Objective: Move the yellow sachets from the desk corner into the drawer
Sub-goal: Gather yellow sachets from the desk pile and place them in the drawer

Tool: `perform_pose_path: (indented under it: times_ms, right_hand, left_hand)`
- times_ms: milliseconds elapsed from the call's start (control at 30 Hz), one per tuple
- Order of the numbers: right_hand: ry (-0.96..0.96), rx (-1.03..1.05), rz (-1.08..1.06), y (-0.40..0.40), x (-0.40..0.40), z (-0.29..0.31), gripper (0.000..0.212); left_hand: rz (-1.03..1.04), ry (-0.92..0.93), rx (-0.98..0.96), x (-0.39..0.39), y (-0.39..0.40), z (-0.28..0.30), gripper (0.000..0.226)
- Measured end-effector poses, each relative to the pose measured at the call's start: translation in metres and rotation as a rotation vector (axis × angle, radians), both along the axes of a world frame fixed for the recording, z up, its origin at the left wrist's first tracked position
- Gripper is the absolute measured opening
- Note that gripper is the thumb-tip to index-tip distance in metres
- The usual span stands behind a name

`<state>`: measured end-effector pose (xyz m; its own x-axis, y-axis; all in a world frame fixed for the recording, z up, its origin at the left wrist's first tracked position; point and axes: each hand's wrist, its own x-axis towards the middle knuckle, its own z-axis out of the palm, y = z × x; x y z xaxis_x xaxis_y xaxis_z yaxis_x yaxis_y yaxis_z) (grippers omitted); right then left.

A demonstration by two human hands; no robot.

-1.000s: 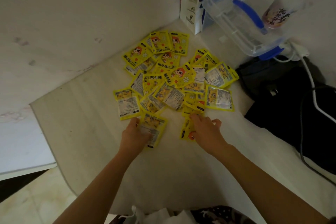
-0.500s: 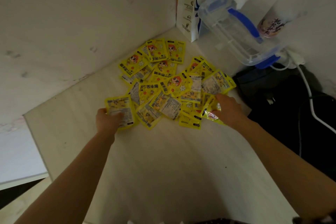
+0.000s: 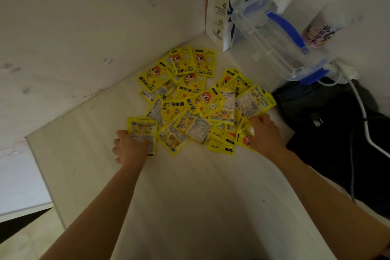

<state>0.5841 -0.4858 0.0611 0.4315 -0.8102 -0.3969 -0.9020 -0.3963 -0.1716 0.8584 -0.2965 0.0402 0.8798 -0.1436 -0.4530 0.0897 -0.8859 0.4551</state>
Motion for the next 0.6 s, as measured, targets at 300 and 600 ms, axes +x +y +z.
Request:
perform_pose_path:
  times_ms: [300, 600]
  right_hand:
    - [-0.093, 0.170, -0.155, 0.009, -0.011, 0.010, 0.050]
    - [-0.385, 0.281, -0.371, 0.006, -0.008, 0.025, 0.031]
  left_hand:
    - [-0.037, -0.052, -0.091, 0.001, 0.021, 0.008, 0.041]
    - [0.019, -0.048, -0.398, 0.015, 0.006, 0.055, 0.022]
